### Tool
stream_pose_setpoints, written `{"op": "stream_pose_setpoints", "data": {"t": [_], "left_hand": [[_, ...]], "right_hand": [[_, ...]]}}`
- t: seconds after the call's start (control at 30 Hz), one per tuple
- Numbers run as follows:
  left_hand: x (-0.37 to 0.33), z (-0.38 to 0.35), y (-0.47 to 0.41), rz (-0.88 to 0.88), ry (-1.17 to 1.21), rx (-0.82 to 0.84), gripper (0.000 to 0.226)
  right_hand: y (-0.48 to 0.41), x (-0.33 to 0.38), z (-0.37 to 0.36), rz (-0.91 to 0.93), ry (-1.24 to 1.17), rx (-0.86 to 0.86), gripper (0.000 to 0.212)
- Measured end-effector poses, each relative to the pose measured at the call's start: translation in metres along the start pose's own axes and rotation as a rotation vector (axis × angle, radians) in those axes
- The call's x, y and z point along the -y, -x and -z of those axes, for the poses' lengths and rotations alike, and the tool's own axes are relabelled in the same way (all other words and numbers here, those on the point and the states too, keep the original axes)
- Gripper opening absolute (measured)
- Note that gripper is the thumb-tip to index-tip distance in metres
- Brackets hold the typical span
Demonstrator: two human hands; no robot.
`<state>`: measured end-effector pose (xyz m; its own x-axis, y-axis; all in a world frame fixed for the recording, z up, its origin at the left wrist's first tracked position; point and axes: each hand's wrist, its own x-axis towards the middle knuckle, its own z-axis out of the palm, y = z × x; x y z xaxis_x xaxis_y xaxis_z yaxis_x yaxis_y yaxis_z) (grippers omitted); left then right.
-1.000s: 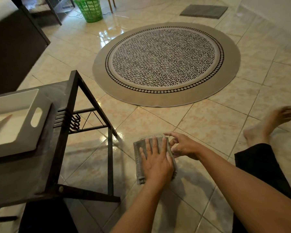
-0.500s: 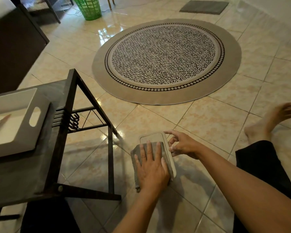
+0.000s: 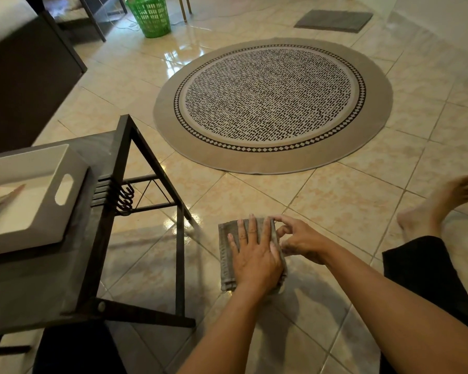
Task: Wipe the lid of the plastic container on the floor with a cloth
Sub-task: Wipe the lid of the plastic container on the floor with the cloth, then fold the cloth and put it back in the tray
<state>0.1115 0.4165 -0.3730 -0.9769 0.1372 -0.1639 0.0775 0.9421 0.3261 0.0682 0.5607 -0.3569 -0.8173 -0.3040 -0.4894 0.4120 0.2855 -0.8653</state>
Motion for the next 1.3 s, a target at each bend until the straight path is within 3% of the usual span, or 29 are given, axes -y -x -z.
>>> {"op": "stream_pose_setpoints", "data": {"t": [0.07,0.13,0.2,0.27,0.43,0.53,0.7,0.8,0.9,1.0,1.1,1.23,1.3], "left_hand": [[0.009,0.006,0.005,0.053,0.117,-0.123,0.067],[0.025,0.015,0.008,0.277,0.31,-0.188,0.075],[0.045,0.025,0.007,0.521,0.562,-0.079,0.074],[0.056,0.036,0.008,0.569,0.669,0.04,0.051],[0.059,0.051,0.012,0.449,0.513,-0.134,0.018],[0.053,0.061,0.019,0.315,0.574,-0.227,0.015],[0.046,0.093,0.031,0.121,0.665,-0.249,0.017],[0.035,0.126,0.039,0.021,0.706,-0.271,0.019],[0.027,0.168,0.049,-0.042,0.76,-0.336,0.018],[0.029,0.213,0.062,-0.074,0.801,-0.408,0.018],[0.045,0.257,0.077,-0.09,0.756,-0.493,0.018],[0.092,0.309,0.091,-0.021,0.647,-0.601,0.022],[0.122,0.331,0.095,0.032,0.56,-0.653,0.022]], "right_hand": [[0.0,0.001,0.0,0.002,-0.008,0.006,0.08],[-0.001,0.004,0.0,0.005,-0.009,0.006,0.08],[-0.004,0.007,0.0,0.007,-0.005,0.002,0.08],[-0.006,0.01,0.001,0.006,0.01,-0.012,0.081],[-0.008,0.012,0.0,-0.001,0.026,-0.065,0.082],[-0.006,0.016,-0.005,-0.02,0.101,-0.168,0.078],[0.003,0.042,-0.017,0.074,0.209,-0.4,0.053],[0.015,0.067,-0.031,0.112,0.085,-0.312,0.061],[0.034,0.101,-0.046,0.134,-0.186,-0.059,0.075],[0.052,0.138,-0.054,0.27,-0.371,0.115,0.075],[0.066,0.179,-0.066,0.425,-0.333,0.182,0.072],[0.072,0.234,-0.101,0.54,-0.154,0.152,0.043],[0.068,0.261,-0.126,0.588,-0.025,0.138,0.042]]}}
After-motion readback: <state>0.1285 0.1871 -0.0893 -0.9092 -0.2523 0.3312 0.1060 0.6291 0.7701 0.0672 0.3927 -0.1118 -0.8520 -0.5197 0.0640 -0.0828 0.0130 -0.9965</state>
